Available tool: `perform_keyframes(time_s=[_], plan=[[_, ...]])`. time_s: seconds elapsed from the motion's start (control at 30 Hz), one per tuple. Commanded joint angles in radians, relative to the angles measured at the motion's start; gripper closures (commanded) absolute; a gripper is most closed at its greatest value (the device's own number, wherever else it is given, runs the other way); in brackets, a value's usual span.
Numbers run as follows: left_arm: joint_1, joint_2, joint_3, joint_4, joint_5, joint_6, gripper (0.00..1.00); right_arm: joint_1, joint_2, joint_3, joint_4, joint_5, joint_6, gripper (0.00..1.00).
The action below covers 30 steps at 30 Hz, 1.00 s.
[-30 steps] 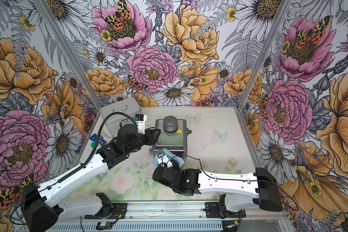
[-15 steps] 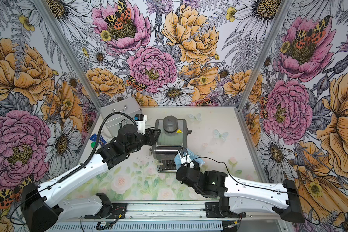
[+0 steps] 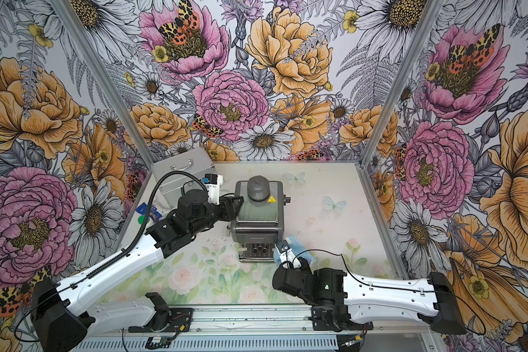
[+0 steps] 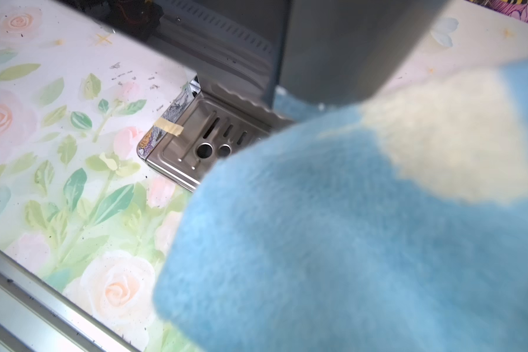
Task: Wipe the surface of a coffee machine
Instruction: Wipe the dirt from the surface of the coffee machine, then adjust the cleaning item.
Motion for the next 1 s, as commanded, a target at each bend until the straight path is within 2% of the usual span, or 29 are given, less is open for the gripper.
perform_keyframes(time_s=[0.0,0.13,0.3,0.37,0.47,0.63,0.7,0.8,0.87,0.97], plan=[[-0.008,0.017,-0.060,-0.239,0.033,0.040,0.51,0.025,-0.108,0.015,-0.003,0.034,0.063,1.00],[-0.012,-0.047,-0.042,-0.291,0.024,0.036,0.49,0.038,-0.218,0.029,-0.008,-0.003,0.060,1.00],[-0.063,-0.216,-0.073,-0.395,-0.036,-0.008,0.46,0.037,-0.197,0.062,-0.017,-0.140,0.011,1.00],[-0.125,-0.305,-0.103,-0.424,-0.063,-0.029,0.45,0.039,-0.188,0.072,0.007,-0.205,-0.006,1.00],[-0.266,-0.443,-0.150,-0.478,-0.125,-0.068,0.45,0.039,-0.233,0.063,0.094,-0.297,-0.027,1.00],[-0.496,-0.605,-0.219,-0.530,-0.249,-0.128,0.45,0.039,-0.281,0.070,0.113,-0.298,-0.039,1.00],[-0.580,-0.593,-0.219,-0.530,-0.271,-0.121,0.46,0.039,-0.260,0.083,0.128,-0.325,-0.052,1.00],[-0.732,-0.485,-0.172,-0.529,-0.327,-0.096,0.47,0.039,-0.219,0.109,0.166,-0.363,-0.077,1.00],[-0.830,-0.411,-0.140,-0.529,-0.425,-0.093,0.45,0.039,-0.192,0.132,0.197,-0.404,-0.094,1.00],[-0.904,-0.332,-0.102,-0.526,-0.526,-0.099,0.39,0.038,-0.147,0.156,0.266,-0.492,-0.117,1.00]])
